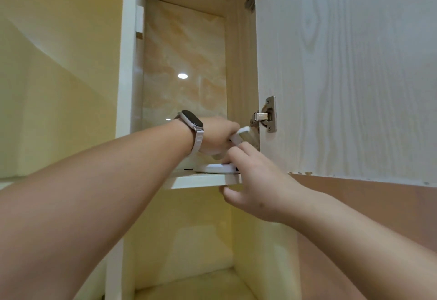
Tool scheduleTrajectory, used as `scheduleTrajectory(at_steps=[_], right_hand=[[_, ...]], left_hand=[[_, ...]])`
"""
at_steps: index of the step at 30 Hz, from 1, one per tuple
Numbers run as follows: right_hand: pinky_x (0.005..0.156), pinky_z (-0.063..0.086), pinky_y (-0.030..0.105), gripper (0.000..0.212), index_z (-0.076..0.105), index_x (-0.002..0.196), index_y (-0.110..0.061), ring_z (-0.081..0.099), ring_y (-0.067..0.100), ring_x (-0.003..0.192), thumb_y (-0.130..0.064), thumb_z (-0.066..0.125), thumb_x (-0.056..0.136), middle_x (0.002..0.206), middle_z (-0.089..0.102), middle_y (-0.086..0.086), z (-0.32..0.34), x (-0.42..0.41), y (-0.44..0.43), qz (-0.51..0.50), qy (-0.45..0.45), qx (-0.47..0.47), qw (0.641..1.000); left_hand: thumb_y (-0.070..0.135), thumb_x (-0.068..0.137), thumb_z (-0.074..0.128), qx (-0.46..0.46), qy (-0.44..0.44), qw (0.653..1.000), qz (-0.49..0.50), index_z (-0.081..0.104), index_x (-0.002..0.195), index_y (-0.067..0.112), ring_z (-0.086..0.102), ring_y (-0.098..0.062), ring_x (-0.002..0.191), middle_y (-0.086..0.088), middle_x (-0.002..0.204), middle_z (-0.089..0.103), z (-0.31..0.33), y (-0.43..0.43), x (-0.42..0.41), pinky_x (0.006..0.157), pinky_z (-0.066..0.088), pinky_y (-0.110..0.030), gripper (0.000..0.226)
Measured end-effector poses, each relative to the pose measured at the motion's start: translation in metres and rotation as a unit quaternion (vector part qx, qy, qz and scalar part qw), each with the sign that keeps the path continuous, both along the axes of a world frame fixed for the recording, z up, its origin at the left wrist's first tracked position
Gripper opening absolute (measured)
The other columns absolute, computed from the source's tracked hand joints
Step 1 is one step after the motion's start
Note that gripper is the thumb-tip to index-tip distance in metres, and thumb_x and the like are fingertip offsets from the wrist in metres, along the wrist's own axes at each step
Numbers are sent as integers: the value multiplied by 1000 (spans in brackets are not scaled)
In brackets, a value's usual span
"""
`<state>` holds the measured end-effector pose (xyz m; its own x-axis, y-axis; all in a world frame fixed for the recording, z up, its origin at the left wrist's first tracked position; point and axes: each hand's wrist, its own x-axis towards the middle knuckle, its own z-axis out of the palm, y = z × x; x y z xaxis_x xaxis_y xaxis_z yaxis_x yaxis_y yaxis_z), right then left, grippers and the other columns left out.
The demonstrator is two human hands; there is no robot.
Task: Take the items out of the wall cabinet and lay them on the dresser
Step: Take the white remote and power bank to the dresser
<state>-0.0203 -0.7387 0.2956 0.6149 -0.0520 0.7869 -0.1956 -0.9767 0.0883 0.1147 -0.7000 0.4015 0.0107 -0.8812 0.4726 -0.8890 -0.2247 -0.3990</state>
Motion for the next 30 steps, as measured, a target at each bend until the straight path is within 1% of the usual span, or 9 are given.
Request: scheduleTrajectory(at_steps=[2, 4, 9, 12, 16, 21, 24, 27, 30], right_hand=[[75, 45, 40, 28, 44, 100, -19, 52, 25, 91, -30, 64, 84, 105, 48, 0, -5, -5, 2, -6, -31, -33, 999], [67, 42, 40, 28, 41, 96, -18, 53, 28, 85, -27, 65, 85, 96, 52, 0, -8, -9, 2, -18, -54, -88, 994], [45, 43, 37, 26, 59, 89, -5, 52, 34, 58, -9, 77, 70, 73, 58, 8, -16, -21, -6, -13, -139, -210, 968], [42, 39, 35, 14, 63, 81, -5, 48, 31, 55, 0, 66, 69, 70, 57, 9, -22, -28, -8, -16, -185, -253, 949], [40, 39, 33, 13, 64, 77, -5, 49, 30, 56, 3, 65, 67, 72, 59, 8, -42, -41, -9, -21, -247, -251, 936], [47, 42, 30, 11, 63, 83, -3, 52, 23, 61, -1, 66, 73, 77, 59, 4, -77, -57, -12, 43, -337, -139, 930], [56, 38, 16, 16, 59, 88, -13, 48, 11, 64, -8, 67, 76, 74, 56, -5, -106, -63, -14, 109, -365, 17, 925], [59, 40, 10, 25, 51, 87, -36, 56, 8, 70, -21, 68, 76, 78, 61, -9, -140, -68, -9, 134, -385, 191, 893], [62, 44, 12, 22, 56, 85, -34, 60, 1, 75, -22, 73, 83, 84, 64, -21, -173, -73, 4, 146, -397, 336, 842]], left_hand=[[25, 92, 49, -43, 3, 999, -17, 48, 90, 20, 58, -25, 74, -1, 82, 60, -5, 11, -3, 65, 48, -37, 5], [27, 96, 48, -90, -5, 996, -24, 41, 88, 20, 54, -24, 69, 2, 76, 53, -9, 23, -7, 55, 40, -35, 12], [28, 100, 45, -180, -27, 982, -40, 36, 91, 17, 50, -26, 68, 0, 78, 52, -19, 52, -17, 53, 31, -36, 17], [31, 100, 44, -216, -56, 972, -66, 36, 91, 19, 47, -24, 67, 5, 76, 49, -26, 71, -29, 55, 32, -35, 17], [32, 97, 45, -259, -101, 956, -92, 32, 86, 21, 45, -25, 61, 9, 69, 36, -37, 90, -51, 54, 38, -38, 20], [34, 93, 46, -301, -79, 943, -120, 48, 99, 16, 52, -27, 64, 0, 82, 53, -63, 108, -83, 56, 45, -43, 18], [31, 89, 53, -322, -16, 932, -165, 52, 101, 17, 54, -26, 68, 1, 83, 58, -90, 113, -94, 60, 47, -46, 18], [30, 84, 58, -333, 50, 921, -194, 54, 103, 22, 53, -20, 69, 7, 79, 57, -125, 115, -101, 60, 48, -43, 20], [29, 83, 60, -353, 124, 905, -202, 56, 104, 28, 52, -12, 68, 11, 79, 58, -161, 117, -104, 58, 48, -36, 21]])
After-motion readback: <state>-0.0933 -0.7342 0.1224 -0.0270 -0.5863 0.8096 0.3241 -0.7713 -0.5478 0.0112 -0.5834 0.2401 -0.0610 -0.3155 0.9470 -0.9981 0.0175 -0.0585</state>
